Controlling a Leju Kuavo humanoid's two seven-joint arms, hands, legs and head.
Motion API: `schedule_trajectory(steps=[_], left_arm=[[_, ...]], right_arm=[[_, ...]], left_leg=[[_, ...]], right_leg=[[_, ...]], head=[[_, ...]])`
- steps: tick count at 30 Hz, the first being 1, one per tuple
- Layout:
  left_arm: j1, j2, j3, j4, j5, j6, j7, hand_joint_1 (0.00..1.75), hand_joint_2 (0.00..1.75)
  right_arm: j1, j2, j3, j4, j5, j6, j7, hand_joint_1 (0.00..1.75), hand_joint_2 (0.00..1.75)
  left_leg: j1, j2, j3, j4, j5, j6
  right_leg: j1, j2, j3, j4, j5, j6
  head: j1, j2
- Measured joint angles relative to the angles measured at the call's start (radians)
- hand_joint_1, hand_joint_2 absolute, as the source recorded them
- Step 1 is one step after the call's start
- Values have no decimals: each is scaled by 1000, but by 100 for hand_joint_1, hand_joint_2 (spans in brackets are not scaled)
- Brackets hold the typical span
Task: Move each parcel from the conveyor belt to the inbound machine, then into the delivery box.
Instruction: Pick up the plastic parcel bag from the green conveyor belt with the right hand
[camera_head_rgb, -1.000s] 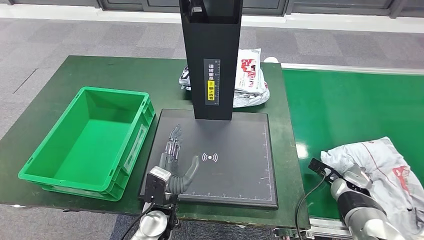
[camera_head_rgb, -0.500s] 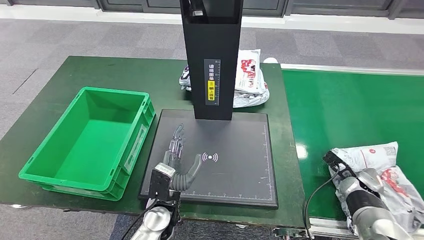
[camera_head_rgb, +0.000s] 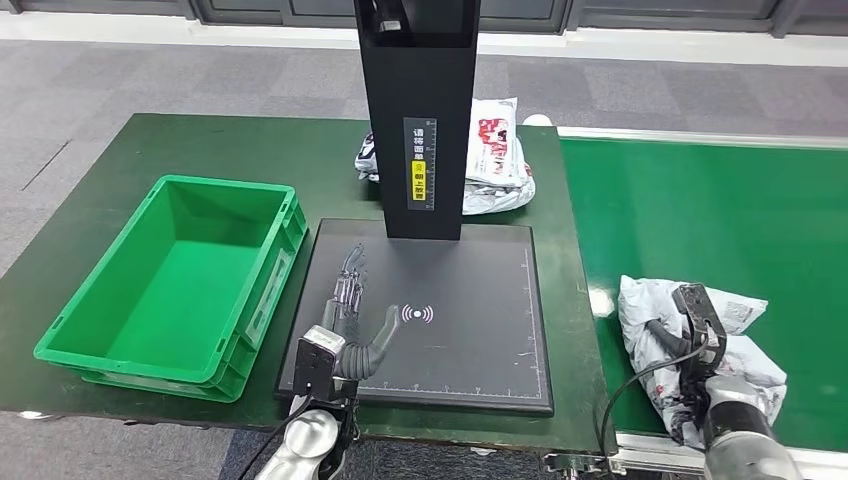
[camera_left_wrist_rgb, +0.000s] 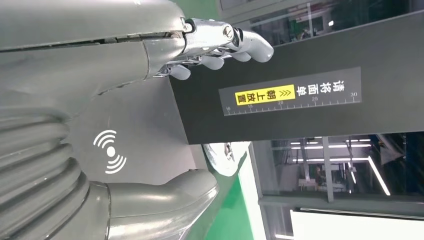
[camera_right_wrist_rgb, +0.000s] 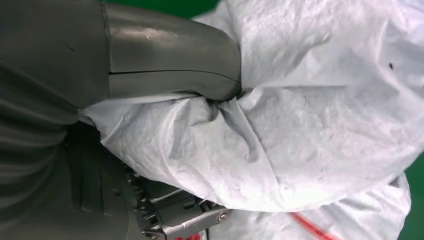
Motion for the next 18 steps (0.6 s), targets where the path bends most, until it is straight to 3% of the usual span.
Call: schedule_trajectory(steps=[6,9,13,18], left_arm=[[-3,3,0,12,0,-1,-4,0,175],[-3,3,0,15,0,4,-14,0,175],[-8,4,6,23,1,30,-35,0,175],[-3,5,10,20,1,38,-38,0,175]], right_arm=[[3,16,-87,3,-16,11,-12,175,175],[6,31,-133,4,-124,121,-89,175,175],[-13,117,-216,-3,-326,344,-272,175,175],[-32,232,-201,-73,-515,408,-288,175,175]], left_leg=[[1,-2,-1,0,1,0],[1,-2,-3,0,1,1],[1,3,-12,0,1,0],[1,-6,-9,-1,7,-2]], right_leg=[[1,-1,0,0,0,0],[0,-1,0,0,1,0],[1,3,-4,1,2,-1],[2,-4,-8,1,3,-2]], head=[[0,0],[0,0],[0,0],[0,0]])
